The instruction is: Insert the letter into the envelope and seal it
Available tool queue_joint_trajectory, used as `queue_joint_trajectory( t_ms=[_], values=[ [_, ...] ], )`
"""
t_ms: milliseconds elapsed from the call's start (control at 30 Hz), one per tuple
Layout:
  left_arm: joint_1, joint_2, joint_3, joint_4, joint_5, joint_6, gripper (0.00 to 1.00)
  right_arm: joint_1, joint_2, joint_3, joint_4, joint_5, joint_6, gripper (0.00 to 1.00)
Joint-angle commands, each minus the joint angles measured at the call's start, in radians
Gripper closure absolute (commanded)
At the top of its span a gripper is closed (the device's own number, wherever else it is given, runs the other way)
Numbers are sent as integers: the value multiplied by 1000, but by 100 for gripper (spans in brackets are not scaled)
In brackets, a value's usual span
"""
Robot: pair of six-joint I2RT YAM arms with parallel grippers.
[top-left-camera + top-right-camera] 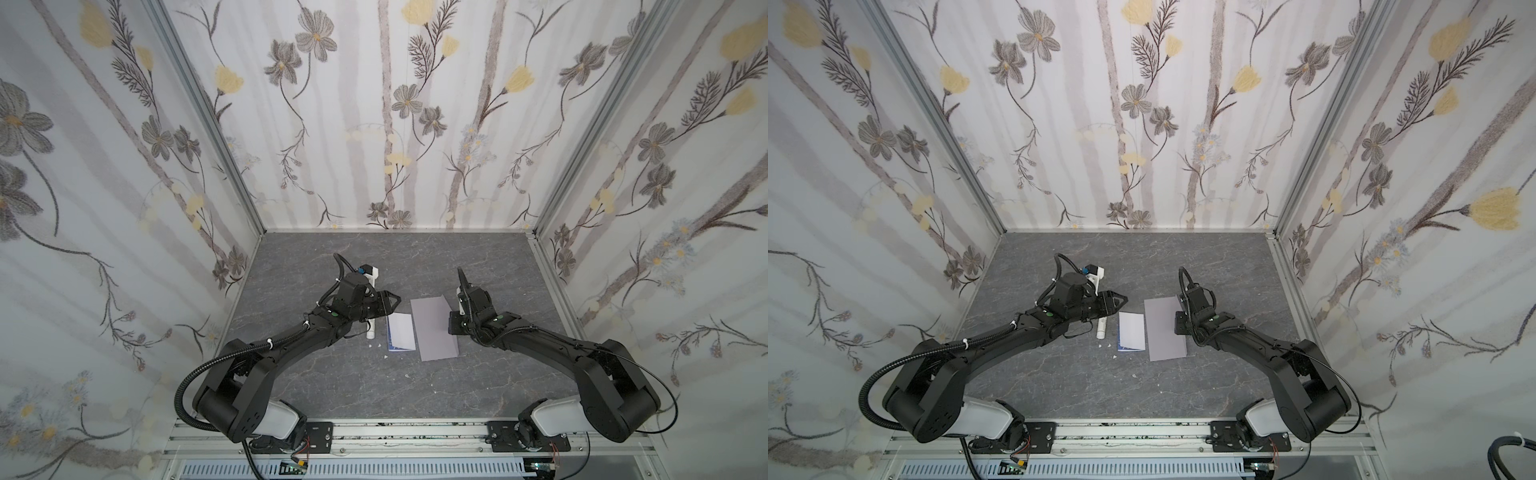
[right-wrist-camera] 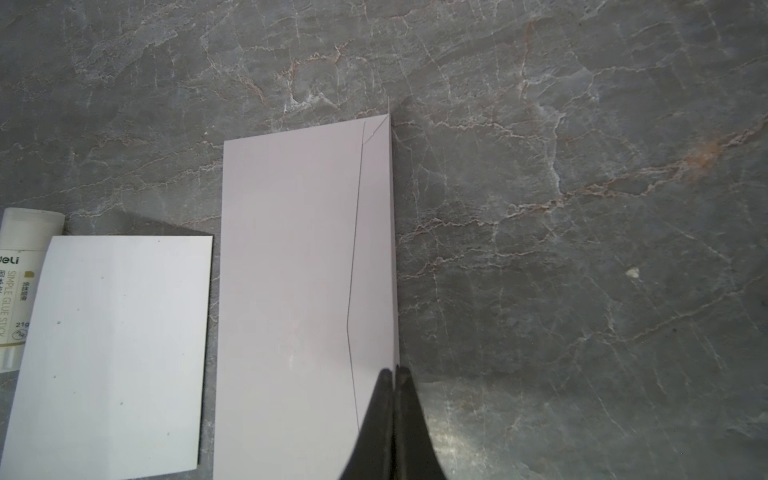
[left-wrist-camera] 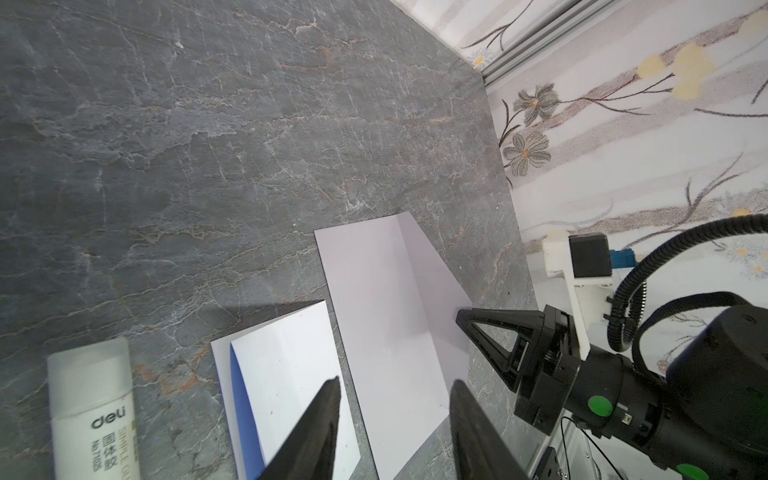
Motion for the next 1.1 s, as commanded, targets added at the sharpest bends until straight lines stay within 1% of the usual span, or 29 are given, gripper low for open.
queue_joint_trajectory(
  t_ms=[0, 233, 400, 667, 867, 933, 967, 1067],
  values=[
    [0, -10, -6, 27, -5, -7, 55, 0, -14, -12, 4, 22, 23, 100],
    [0, -9, -5, 25, -4, -7, 55, 1, -57, -67, 30, -9, 68, 100],
    [0, -5, -2, 24, 6, -8, 55, 5, -91, -91, 28, -2, 100, 100],
    [0, -5, -7, 24, 12, -4, 55, 35, -137, -163, 79, -8, 200, 100],
    [0, -9, -16, 23, 20, 5, 55, 49, -156, -171, 77, 6, 239, 95],
    [0, -11, -20, 23, 21, 7, 55, 55, -158, -167, 77, 9, 242, 87],
    [0, -13, -21, 23, 19, 6, 55, 57, -157, -164, 68, 14, 244, 85],
    [1, -20, -31, 23, 16, 7, 55, 63, -162, -163, 57, 27, 249, 85]
  ],
)
